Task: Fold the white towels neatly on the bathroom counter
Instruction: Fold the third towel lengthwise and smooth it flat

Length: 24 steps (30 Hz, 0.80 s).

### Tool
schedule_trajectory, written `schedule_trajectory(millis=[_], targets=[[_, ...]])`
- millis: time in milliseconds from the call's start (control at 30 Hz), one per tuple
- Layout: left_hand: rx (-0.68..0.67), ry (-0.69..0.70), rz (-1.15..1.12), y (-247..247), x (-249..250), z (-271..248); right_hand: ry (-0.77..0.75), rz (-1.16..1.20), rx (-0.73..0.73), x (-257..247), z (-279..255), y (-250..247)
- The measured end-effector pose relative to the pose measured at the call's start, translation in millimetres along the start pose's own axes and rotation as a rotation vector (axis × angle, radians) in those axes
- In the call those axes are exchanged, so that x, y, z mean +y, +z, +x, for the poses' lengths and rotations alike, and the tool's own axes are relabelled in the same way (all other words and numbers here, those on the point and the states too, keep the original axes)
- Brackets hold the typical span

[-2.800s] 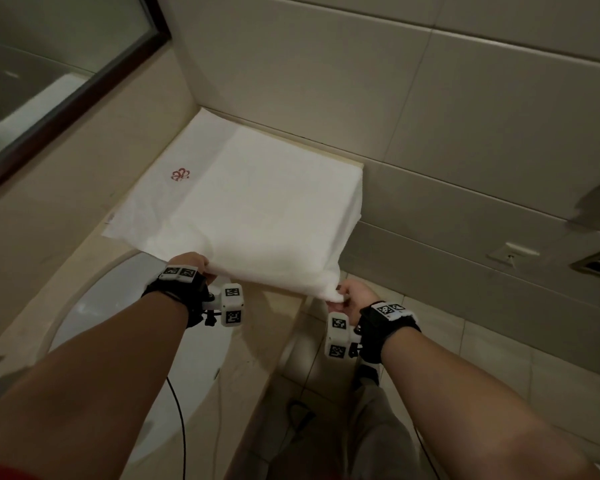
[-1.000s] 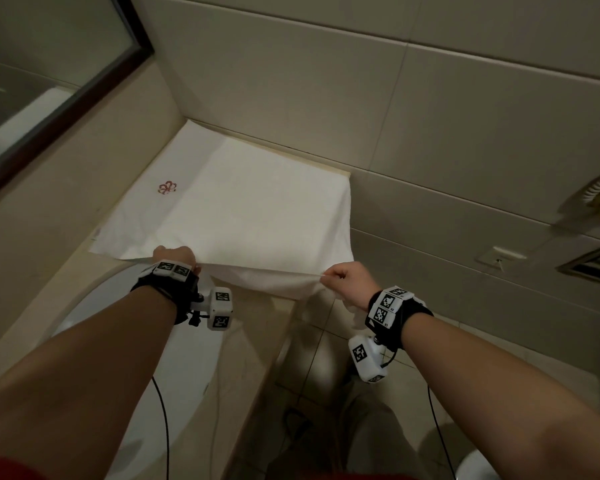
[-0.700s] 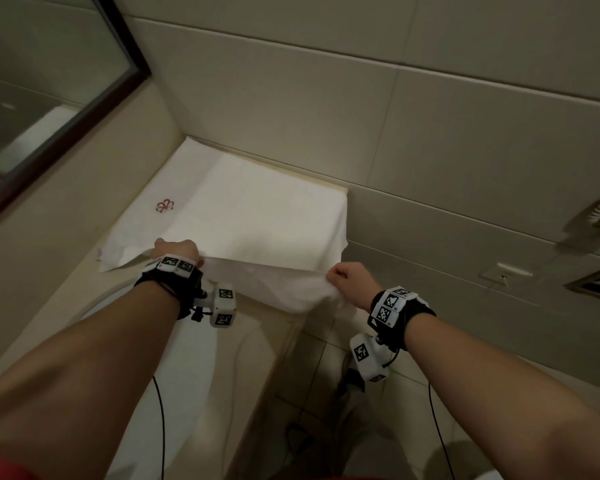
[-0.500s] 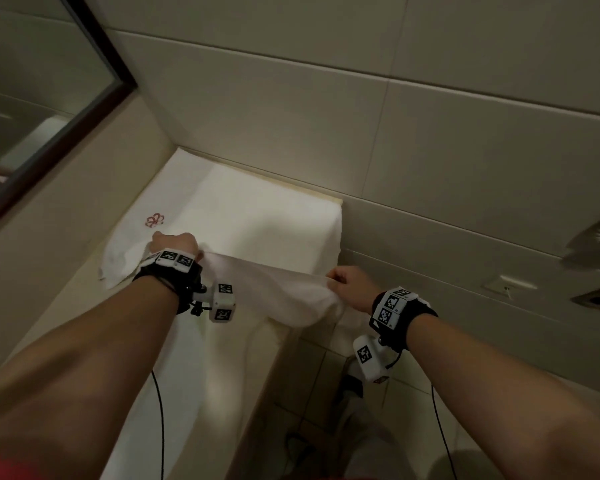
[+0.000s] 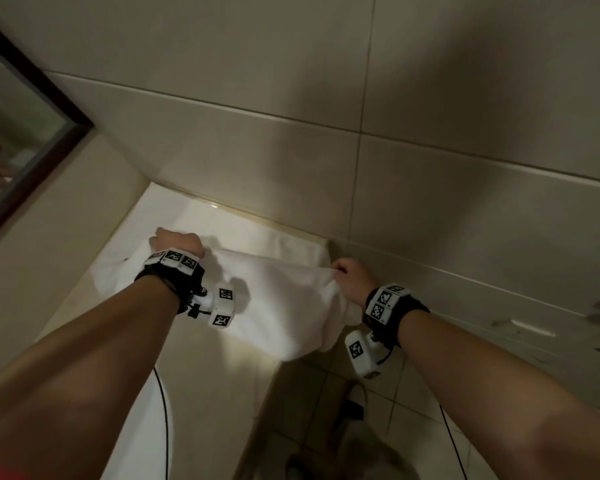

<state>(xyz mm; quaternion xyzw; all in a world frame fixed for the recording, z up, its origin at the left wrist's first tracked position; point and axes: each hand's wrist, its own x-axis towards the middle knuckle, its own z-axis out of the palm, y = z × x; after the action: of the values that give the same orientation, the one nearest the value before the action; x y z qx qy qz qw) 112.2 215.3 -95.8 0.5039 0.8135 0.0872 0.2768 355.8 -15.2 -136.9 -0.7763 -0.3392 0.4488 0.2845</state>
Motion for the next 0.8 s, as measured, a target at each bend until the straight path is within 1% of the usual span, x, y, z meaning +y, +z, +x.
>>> schedule_trajectory(millis=[67,133,200,233,267,333,400,500,533,600,700,800], targets=[[-0.042,-0.006,0.058,8.2,8.7,-4.3,0.027,0.012,0.057,4.9,12.9,1.4],[-0.096,0.024,0.215,8.7,23.1,-34.9,0.054,0.036,0.047,10.1,20.4,6.9],[-0.135,0.066,0.362,15.2,29.5,-49.3,0.062,0.074,0.024,15.2,25.7,13.1],[-0.132,0.105,0.406,20.1,33.0,-55.4,0.059,0.092,0.021,18.5,28.7,15.9],[-0.114,0.16,0.418,27.0,33.9,-55.9,0.052,0.103,0.02,22.4,31.7,18.4],[-0.113,0.341,0.446,42.9,36.9,-60.4,0.031,0.121,0.035,25.4,35.2,21.6],[-0.175,0.524,0.487,58.2,37.2,-66.7,-0.001,0.165,0.075,26.7,36.6,24.3],[-0.299,0.682,0.708,79.6,30.2,-77.7,-0.044,0.17,0.068,29.9,33.9,29.6],[-0.325,0.702,0.773,84.1,28.0,-79.8,-0.055,0.147,0.056,31.9,31.9,31.8],[-0.341,0.695,0.838,90.9,22.4,-78.1,-0.101,0.068,0.026,36.4,26.8,35.5],[-0.36,0.701,0.88,92.8,22.1,-76.5,-0.175,-0.015,-0.002,35.4,22.3,35.9],[-0.396,0.695,0.889,93.1,23.7,-74.5,-0.214,-0.061,0.018,34.9,26.0,39.3]])
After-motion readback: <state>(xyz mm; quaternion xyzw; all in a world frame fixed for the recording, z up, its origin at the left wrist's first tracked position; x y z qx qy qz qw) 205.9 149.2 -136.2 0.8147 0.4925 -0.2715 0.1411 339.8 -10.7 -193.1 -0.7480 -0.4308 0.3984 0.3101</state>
